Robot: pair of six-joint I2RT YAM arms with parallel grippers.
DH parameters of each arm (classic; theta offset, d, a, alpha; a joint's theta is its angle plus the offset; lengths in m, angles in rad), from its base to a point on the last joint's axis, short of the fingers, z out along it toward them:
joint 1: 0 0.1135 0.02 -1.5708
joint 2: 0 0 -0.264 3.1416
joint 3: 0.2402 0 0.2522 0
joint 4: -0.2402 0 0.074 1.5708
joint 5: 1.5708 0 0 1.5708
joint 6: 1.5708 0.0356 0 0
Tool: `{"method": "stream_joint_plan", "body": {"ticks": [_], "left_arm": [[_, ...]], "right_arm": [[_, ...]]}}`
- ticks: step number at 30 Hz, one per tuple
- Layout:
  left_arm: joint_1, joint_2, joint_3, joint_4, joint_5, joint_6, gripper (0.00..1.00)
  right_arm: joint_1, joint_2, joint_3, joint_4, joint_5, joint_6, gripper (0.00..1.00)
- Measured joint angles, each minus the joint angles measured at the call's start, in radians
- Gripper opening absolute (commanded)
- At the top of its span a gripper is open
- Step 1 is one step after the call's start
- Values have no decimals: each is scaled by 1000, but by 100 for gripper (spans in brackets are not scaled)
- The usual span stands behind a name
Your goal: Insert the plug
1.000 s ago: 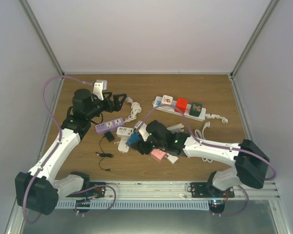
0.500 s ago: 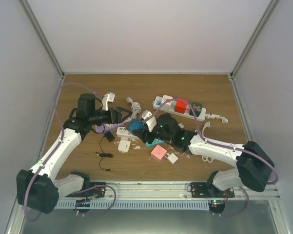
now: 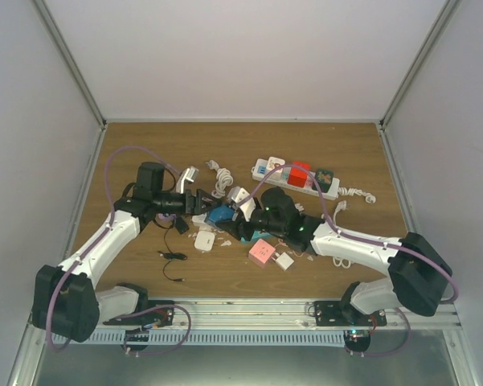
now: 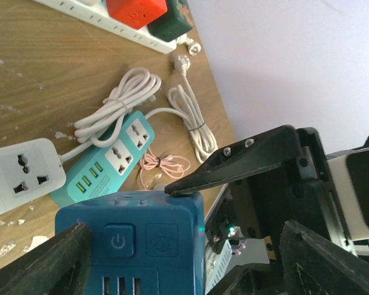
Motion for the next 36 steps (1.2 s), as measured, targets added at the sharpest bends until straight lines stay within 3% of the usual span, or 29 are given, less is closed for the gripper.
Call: {"method": "stream_joint_plan", "body": {"ticks": [7, 12, 15, 20, 22, 29, 36], "left_arm": [[-6, 33, -16, -26, 0, 8, 89], [-8, 31, -16, -39, -97, -2, 88], [-8, 19, -15, -50, -201, -9, 88], [-8, -15, -15, -80, -375, -5, 88], [-8, -26, -15, -88, -415, -2, 88], [-8, -49, -15, -104, -536, 0, 89], [-8, -64, -16, -106, -597, 0, 89]], "right_arm": [[-2, 9, 0, 32, -12, -4, 51], [-3, 24, 0, 50, 6, -14, 53], [-3, 43, 1, 41, 24, -15, 60], [-2, 62, 2, -21, 64, 21, 82], [5, 63, 2, -53, 90, 38, 87], [90, 146, 89, -203, 220, 127, 89], [176, 251, 211, -402, 393, 337, 92]]}}
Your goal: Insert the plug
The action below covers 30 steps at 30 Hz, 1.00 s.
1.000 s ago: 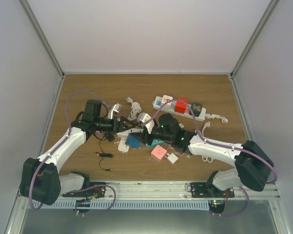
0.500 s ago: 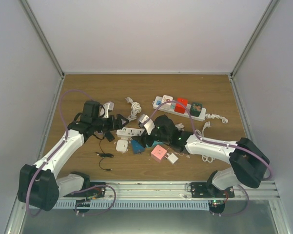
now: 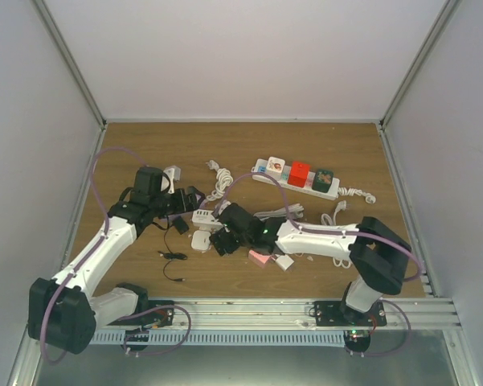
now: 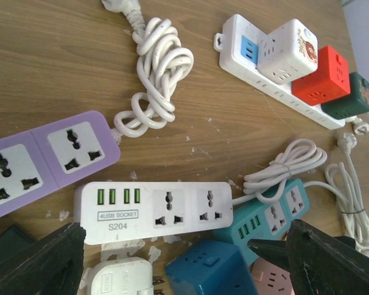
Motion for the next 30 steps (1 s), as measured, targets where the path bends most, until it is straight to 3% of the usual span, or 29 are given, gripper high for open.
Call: {"method": "stream_joint_plan", "body": {"ticks": [5, 9, 15, 22, 25, 30], "left_arm": [[0, -20, -6, -1, -48, -3, 90], [0, -36, -11, 0, -68, -3, 90], [0, -39, -14, 0, -75, -3, 91], [0, -51, -15, 3, -53, -1, 94], [0, -67, -15, 14, -16, 3, 98], [0, -118, -13, 39, 60, 31, 99]], "right_arm": [[34, 69, 48, -120, 89, 158, 90], [62, 107, 76, -199, 132, 223, 82], [66, 146, 108, -236, 151, 259, 63], [60, 121, 97, -227, 162, 211, 59], [27, 21, 37, -169, 93, 109, 56], [-152, -225, -77, -26, -224, -48, 56]]}}
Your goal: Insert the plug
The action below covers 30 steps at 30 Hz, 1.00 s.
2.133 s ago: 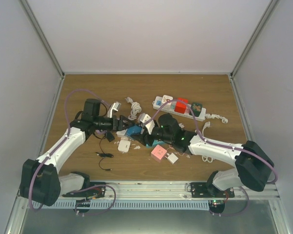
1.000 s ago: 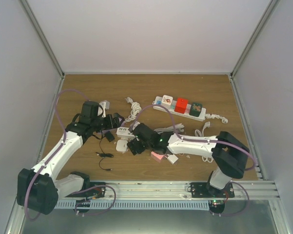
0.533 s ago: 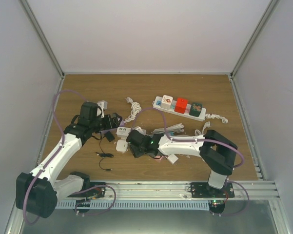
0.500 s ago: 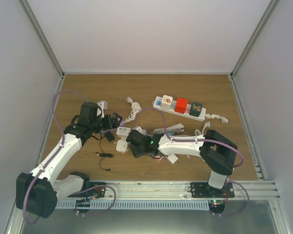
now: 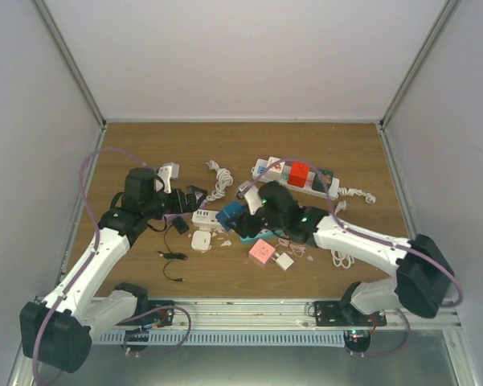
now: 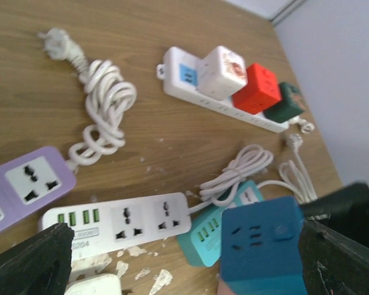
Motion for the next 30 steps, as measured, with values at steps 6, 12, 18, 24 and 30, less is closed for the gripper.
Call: {"method": "stream_joint_plan", "body": {"ticks": [6, 12, 18, 24, 30], "left_arm": [[0, -42, 63, 8, 120, 58, 99], [0, -68, 94, 66, 347, 65, 99], [-6, -13, 118, 90, 581, 57, 99], [-14, 20, 129, 78, 693, 69, 92], [-32, 63, 165, 17, 734, 129, 90]], "right_arm": [[-182, -95, -37, 186, -466, -66, 54], [-273, -65, -10, 341, -858, -68, 54], [-283, 19, 78, 398, -1066, -60, 53], [-284, 83, 145, 329, -1170, -108, 53], [-284, 134, 195, 224, -1194, -164, 53]]}}
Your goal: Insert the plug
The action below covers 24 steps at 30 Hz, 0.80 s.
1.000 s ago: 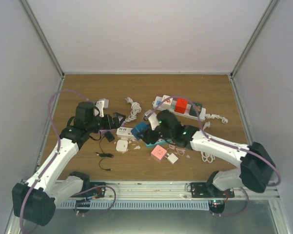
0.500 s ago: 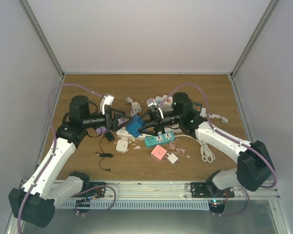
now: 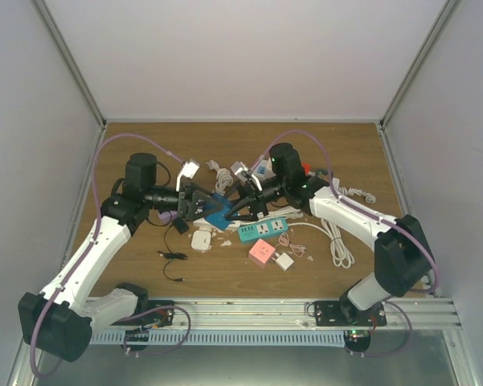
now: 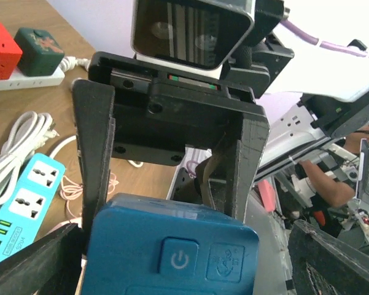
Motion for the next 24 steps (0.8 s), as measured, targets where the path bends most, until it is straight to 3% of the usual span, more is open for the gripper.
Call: {"method": "stream_joint_plan", "body": {"ticks": [4, 11, 18, 24], "left_arm": [[-9, 0, 0, -38, -2, 34, 88], [-17, -13, 12, -117, -51, 124, 69], [-35, -29, 11, -144, -86, 167, 74], [-51, -28, 12, -166, -112, 205, 59]], "right_arm": [[0, 19, 30, -76, -1, -29, 53], [2, 48, 109, -246, -12, -108, 53], [4, 70, 154, -358, -19, -170, 53], [5, 81, 180, -437, -19, -189, 53]]}}
